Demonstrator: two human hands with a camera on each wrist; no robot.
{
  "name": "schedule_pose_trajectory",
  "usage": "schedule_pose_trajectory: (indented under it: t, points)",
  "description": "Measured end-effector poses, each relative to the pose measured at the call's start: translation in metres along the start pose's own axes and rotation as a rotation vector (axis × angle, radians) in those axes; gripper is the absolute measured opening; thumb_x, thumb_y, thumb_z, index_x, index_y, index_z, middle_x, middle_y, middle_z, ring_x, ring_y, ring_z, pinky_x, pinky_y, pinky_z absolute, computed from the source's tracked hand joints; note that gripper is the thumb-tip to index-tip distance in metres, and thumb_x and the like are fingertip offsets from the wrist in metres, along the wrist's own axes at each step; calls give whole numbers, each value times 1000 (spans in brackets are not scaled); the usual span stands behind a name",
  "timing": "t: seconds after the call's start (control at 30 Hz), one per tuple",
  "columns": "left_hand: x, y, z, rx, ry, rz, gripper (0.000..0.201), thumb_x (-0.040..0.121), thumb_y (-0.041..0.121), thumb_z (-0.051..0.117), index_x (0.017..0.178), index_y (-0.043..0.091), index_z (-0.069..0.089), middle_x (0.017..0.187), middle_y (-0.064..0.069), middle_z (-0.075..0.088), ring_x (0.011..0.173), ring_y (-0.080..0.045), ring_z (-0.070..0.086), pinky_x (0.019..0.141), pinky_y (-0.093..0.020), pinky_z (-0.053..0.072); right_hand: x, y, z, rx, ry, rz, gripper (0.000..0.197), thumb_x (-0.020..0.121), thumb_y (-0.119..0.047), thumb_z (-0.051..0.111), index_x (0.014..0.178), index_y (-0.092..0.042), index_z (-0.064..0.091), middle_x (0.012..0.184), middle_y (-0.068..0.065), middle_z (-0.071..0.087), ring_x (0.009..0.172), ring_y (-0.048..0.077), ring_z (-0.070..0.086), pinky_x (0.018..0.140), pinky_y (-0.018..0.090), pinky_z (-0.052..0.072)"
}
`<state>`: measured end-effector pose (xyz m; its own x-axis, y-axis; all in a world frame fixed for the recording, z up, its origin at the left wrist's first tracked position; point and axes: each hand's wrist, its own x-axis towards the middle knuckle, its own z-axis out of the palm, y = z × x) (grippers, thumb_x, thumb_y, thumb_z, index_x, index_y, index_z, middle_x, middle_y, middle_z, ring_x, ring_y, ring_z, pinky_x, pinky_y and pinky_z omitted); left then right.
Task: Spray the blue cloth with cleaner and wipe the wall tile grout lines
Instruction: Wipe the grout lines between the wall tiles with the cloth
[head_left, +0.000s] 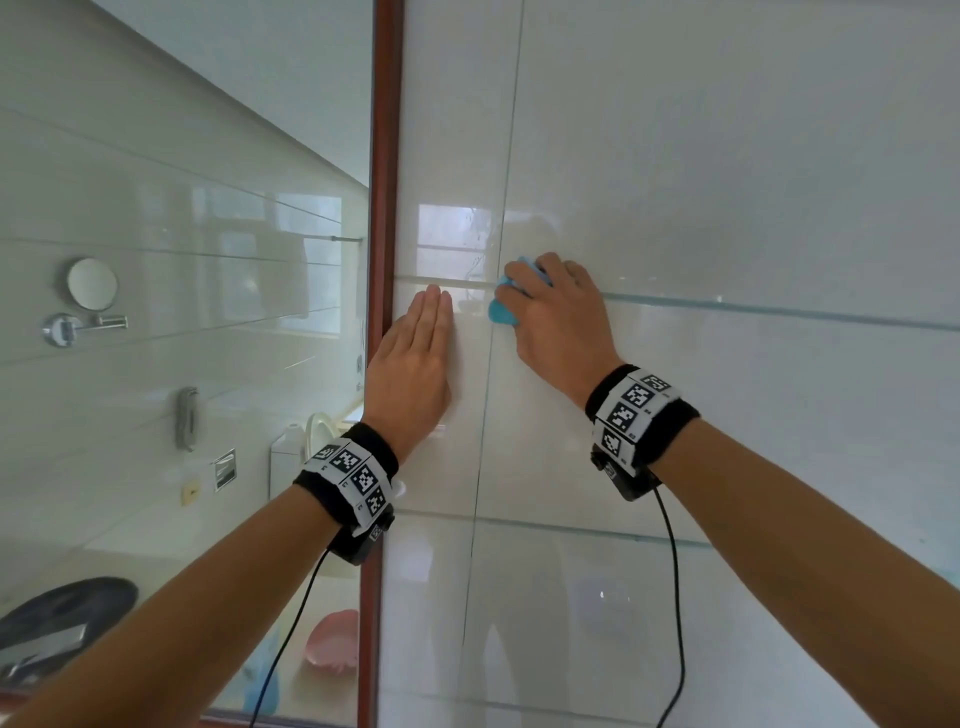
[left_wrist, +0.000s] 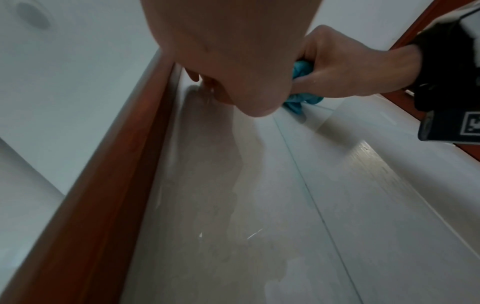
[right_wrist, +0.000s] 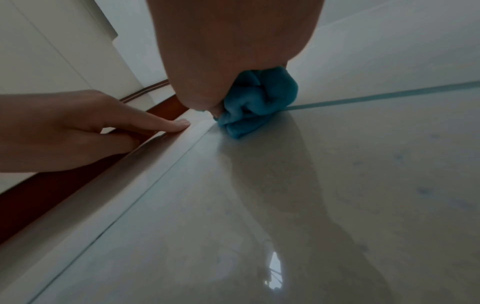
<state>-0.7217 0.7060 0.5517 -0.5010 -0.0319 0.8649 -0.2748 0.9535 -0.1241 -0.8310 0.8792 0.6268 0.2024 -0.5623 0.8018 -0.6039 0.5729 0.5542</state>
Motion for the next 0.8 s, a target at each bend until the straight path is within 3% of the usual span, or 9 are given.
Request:
schedule_pose_trajectory:
  t: [0.13,0.27,0.5,0.6,0.7,0.8]
  points:
    - [0,13,-11,-4,-2,-14,74,87,6,29,160,-5,23,167,-22,26,156,-32,27,127,-42,26,-6,3,-8,-27,-23,77,23,76,-6,68,98,-12,73,115,4,66,101,34,58,84,44,48]
    - [0,32,-11,-17,39,-19,73,89,10,18,160,-6,22,168,-24,24,157,-33,23,128,-39,16,-21,12,-14,-18,-24,144,19,81,-6,66,98,-12,71,115,5,65,102,35,58,84,45,47]
    - [-6,44,6,-54,28,-49,73,89,4,29,159,-10,17,168,-29,18,158,-38,18,130,-42,18,-69,59,-31,-23,8,305,28,81,-4,64,107,-10,75,121,7,67,103,37,57,82,47,49]
    - [-7,62,2,-119,63,29,75,88,5,25,161,-5,19,170,-22,19,158,-34,19,129,-41,18,-84,74,-38,-41,-13,354,33,79,-4,58,107,-12,74,120,6,65,100,36,56,77,43,46]
    - [-3,85,1,-133,87,185,74,85,4,30,159,-2,33,167,-17,29,155,-31,29,128,-37,17,-91,83,-42,-44,-24,375,33,78,-3,58,106,-12,73,119,6,65,99,36,56,75,42,46]
    - [3,109,4,-143,62,286,71,84,6,31,154,-1,44,162,-16,41,150,-30,40,125,-37,26,-96,90,-47,-48,-38,397,33,76,-1,63,105,-12,73,117,5,65,98,36,55,74,42,45]
